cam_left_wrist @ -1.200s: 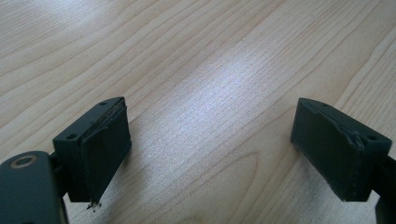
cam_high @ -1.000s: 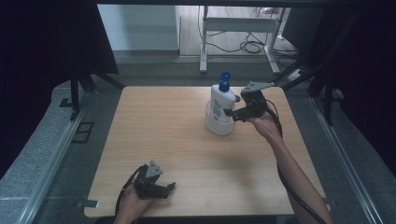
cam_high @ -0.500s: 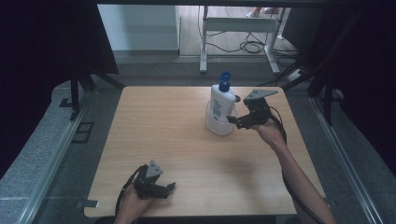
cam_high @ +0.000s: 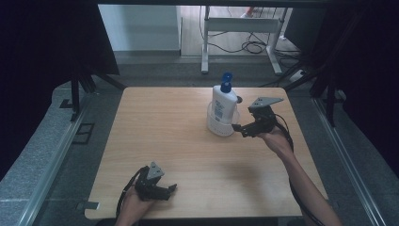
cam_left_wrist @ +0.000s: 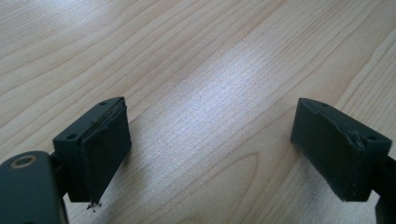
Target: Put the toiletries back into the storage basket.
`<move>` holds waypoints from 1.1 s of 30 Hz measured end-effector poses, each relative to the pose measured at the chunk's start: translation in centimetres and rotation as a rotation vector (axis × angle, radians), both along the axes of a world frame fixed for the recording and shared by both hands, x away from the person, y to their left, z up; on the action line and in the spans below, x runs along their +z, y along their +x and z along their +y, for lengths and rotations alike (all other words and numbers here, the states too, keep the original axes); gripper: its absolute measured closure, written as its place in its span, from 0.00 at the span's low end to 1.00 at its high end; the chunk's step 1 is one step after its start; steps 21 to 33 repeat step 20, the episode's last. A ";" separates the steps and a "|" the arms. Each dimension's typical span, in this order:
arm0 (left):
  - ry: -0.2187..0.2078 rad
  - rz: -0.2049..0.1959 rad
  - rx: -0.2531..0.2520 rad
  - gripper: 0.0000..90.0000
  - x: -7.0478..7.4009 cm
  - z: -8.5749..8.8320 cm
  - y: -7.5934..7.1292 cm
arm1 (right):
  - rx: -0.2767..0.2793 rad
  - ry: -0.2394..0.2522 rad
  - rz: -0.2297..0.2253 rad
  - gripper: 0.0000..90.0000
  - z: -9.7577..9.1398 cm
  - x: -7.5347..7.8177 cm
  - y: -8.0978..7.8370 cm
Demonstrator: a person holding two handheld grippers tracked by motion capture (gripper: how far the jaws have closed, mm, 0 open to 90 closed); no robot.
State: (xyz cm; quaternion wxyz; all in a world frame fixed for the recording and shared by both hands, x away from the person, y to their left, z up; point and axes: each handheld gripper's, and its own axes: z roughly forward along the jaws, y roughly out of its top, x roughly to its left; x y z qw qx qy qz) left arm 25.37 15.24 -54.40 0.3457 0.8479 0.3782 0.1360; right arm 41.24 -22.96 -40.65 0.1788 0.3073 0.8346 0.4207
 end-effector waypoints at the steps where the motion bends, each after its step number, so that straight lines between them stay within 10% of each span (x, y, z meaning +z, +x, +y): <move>1: 0.000 0.000 0.000 0.13 0.0 0.0 0.0 | 0.001 -0.001 0.002 0.00 -0.2 -0.1 -0.2; 33: 0.000 0.003 0.003 0.13 0.0 0.0 0.0 | -0.026 -0.030 0.049 0.00 -3.3 -3.3 -3.8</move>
